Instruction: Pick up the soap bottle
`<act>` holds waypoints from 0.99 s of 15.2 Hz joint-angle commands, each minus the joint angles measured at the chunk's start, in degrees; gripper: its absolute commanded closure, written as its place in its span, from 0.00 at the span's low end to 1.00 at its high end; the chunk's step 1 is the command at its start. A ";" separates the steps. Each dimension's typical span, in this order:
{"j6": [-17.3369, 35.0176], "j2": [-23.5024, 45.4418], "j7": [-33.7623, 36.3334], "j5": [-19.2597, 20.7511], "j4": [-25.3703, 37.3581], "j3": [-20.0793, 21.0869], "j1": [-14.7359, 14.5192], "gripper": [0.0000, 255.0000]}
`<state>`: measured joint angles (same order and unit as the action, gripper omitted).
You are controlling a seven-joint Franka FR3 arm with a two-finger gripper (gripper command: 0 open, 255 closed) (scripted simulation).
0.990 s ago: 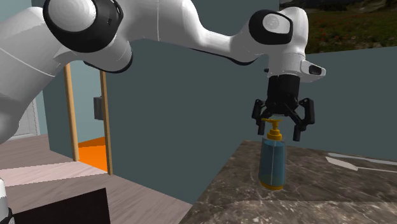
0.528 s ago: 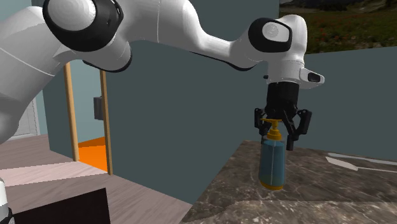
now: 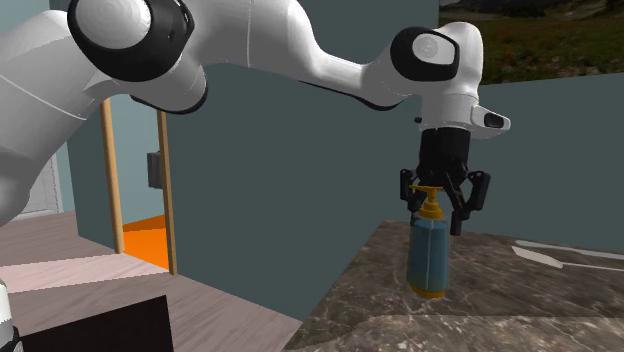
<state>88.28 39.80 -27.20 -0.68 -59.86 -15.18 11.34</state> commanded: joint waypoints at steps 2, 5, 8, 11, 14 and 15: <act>-2.17 0.36 -0.21 -0.04 2.52 -0.03 0.28 1.00; -4.94 1.02 -0.44 -0.14 5.98 -0.03 0.64 1.00; -8.04 2.09 -0.69 -0.29 10.20 -0.01 1.13 1.00; -11.69 3.87 -0.96 -0.55 15.69 0.06 1.84 1.00; -16.88 7.49 -1.23 -1.03 24.60 0.27 3.12 1.00; -17.30 7.85 -1.24 -1.08 25.40 0.30 3.24 1.00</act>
<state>71.99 47.05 -28.39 -1.68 -36.05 -14.91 14.35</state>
